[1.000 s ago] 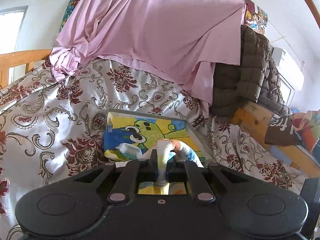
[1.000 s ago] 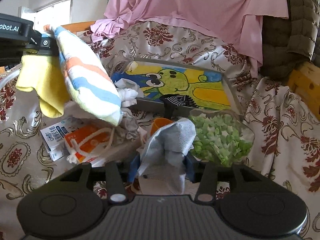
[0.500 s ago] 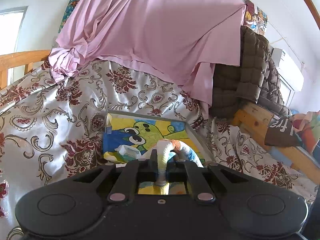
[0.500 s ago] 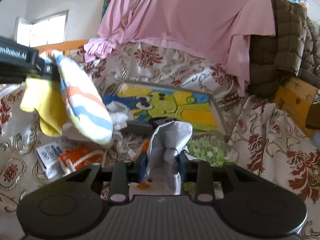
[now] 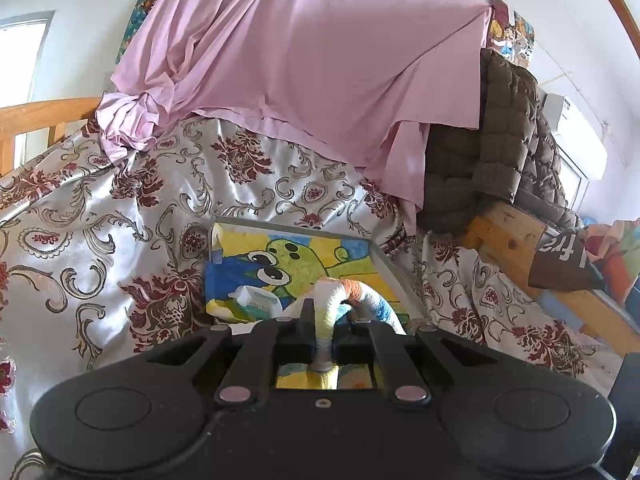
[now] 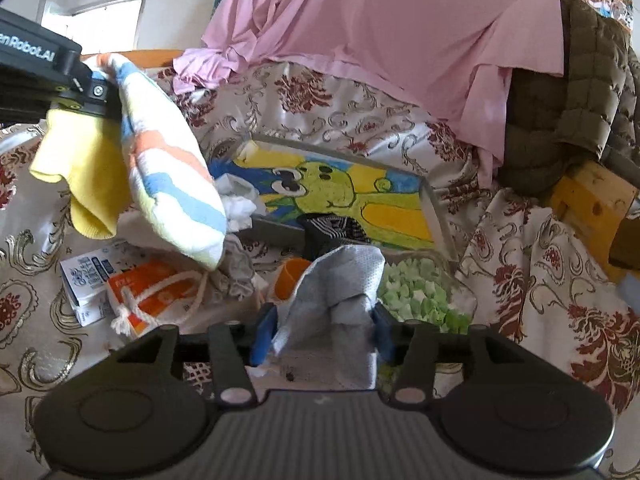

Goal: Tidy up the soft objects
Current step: 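Carry the held sock and mask over the glass tray with both tools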

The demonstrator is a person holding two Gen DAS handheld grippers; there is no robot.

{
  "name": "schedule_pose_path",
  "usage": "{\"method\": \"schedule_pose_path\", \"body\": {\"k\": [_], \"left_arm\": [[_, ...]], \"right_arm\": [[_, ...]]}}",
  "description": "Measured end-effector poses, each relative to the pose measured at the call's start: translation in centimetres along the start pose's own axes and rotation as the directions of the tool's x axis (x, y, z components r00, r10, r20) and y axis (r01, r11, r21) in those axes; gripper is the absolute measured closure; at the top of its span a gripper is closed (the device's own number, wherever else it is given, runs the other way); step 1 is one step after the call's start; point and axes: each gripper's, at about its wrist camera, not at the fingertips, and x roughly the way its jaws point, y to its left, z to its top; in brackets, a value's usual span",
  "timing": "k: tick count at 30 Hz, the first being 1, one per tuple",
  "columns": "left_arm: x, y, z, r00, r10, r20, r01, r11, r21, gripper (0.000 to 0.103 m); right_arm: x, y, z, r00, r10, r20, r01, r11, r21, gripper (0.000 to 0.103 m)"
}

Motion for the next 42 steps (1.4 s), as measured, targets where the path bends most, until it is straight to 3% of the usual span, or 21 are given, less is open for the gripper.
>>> {"method": "schedule_pose_path", "body": {"k": [5,10,19,25,28,30,33,36,42], "left_arm": [[0.9,-0.1,0.1,1.000,-0.003,-0.008,0.003,1.000,-0.005,0.096],[1.7,-0.5,0.9,1.000,-0.016,0.003,0.016,1.000,-0.005,0.096],[3.2,-1.1,1.9,0.999,-0.039,0.018,0.039,0.999,-0.004,0.096],[3.7,-0.9,1.7,0.999,-0.047,0.024,0.047,0.999,0.001,0.096],[4.0,-0.6,1.4,0.999,-0.048,0.017,0.048,0.999,-0.002,0.096],[4.2,-0.4,1.3,0.999,-0.048,0.012,0.048,0.999,-0.007,0.096],[4.5,-0.1,1.3,0.999,-0.050,0.011,0.050,0.999,-0.016,0.096],[4.8,0.2,1.3,0.999,-0.051,0.009,0.051,0.998,-0.023,0.096],[6.6,0.5,2.4,0.999,-0.050,-0.001,0.050,0.998,-0.042,0.096]], "right_arm": [[0.1,-0.3,0.1,1.000,-0.004,0.015,0.004,1.000,0.012,0.041],[0.3,-0.3,0.5,0.998,-0.042,0.038,0.042,0.999,-0.017,0.030],[1.5,-0.2,0.6,0.997,-0.080,0.016,0.081,0.995,-0.049,0.029],[2.3,0.1,0.4,0.994,-0.110,0.014,0.111,0.989,-0.102,0.022],[2.6,-0.4,0.5,0.997,-0.077,-0.010,0.076,0.995,-0.067,0.035],[2.8,-0.7,0.5,0.997,-0.068,-0.031,0.067,0.997,-0.040,0.053],[2.8,-1.1,0.5,0.997,-0.070,-0.035,0.070,0.997,-0.015,0.067],[2.5,-1.5,0.8,0.998,-0.067,-0.020,0.067,0.998,0.009,0.074],[2.8,-3.1,2.4,0.997,-0.063,0.036,0.061,0.996,0.065,0.077]]}}
